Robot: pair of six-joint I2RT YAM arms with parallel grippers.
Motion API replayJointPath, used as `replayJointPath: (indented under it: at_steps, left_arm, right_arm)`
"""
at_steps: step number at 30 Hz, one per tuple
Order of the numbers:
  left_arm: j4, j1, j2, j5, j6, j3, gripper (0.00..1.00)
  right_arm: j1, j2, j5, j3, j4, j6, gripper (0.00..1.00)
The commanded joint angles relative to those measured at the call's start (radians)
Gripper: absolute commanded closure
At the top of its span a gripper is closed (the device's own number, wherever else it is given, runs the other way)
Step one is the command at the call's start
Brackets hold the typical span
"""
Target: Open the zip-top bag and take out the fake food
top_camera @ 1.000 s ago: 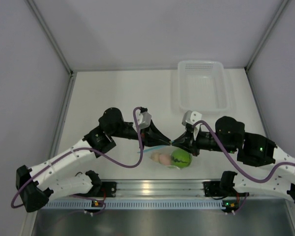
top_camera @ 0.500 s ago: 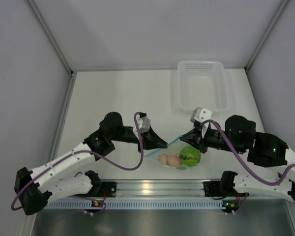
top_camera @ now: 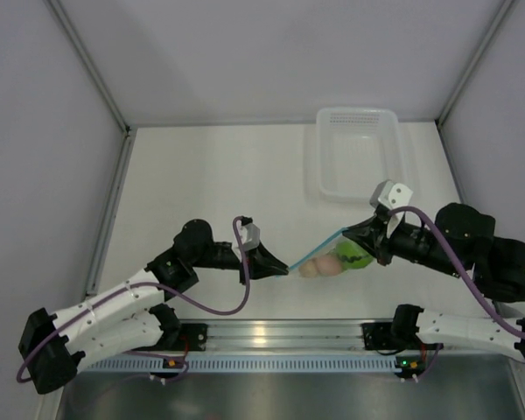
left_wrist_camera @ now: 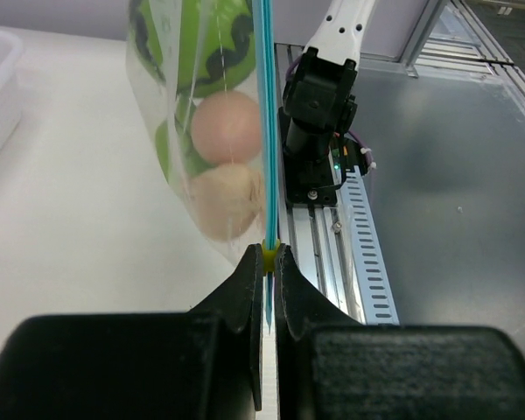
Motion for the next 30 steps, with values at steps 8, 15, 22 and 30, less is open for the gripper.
replayJointPath:
  at_steps: [8,15,22,30]
  left_arm:
    - [0.019,0.003,-0.033,-0.037,-0.041,-0.079,1.00]
    - [0.039,0.005,-0.024,-0.026,-0.087,-0.061,1.00]
    - [0.039,0.005,-0.025,-0.013,-0.092,0.048,0.10]
    - [0.013,0.003,-0.009,-0.049,-0.064,0.137,0.02]
  right_arm:
    - [-0.010,-0.074,0.131,0.087,0.117,0.022,1.00]
    - [-0.010,-0.063,0.016,0.048,0.135,0.025,1.00]
    - [-0.010,-0.082,-0.079,-0.064,0.189,0.006,1.00]
    - [-0.008,-0.140,-0.131,-0.181,0.212,-0.050,1.00]
